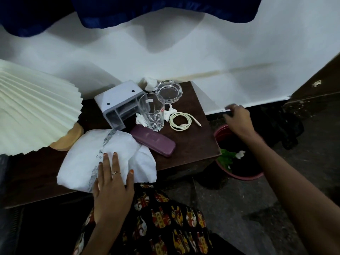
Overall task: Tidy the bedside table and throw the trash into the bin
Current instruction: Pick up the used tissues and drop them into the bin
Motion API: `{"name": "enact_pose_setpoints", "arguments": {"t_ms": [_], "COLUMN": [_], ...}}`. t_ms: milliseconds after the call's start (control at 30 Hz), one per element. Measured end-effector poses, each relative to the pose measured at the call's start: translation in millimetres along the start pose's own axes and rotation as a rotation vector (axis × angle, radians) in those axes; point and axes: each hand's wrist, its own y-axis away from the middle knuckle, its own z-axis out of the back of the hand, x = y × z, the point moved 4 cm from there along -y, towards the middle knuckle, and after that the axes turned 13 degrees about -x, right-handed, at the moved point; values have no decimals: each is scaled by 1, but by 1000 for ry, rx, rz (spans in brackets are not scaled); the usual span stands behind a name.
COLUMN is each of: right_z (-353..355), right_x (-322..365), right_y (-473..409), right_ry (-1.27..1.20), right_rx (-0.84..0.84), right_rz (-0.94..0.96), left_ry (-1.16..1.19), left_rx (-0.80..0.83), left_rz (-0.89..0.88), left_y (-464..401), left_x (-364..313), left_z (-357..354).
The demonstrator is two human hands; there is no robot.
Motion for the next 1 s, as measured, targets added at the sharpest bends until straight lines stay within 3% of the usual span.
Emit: {"name": "enact_pose_setpoints", "arguments": {"t_ms": [100, 233, 567, 767, 1000], "right_z": [-12, -49, -93, -89, -34], "right_x": [72, 136, 152, 151, 104], "right_y": [-2, 11, 17, 21, 5], "right_ry": [-143, -108, 67, 29, -311], "right_rx": [94, 322, 443, 262, -66], "right_rz": [237, 475, 440, 436, 170], "left_ry": [17, 15, 27, 28, 53], "left_rx": [20, 26, 17, 21, 30], "left_rz": [13, 18, 7, 24, 29], "left_y": [-1, -2, -2, -4, -4], "left_x": [1, 2, 4, 4, 6], "left_z": [-2, -2, -2, -2, -1]}}
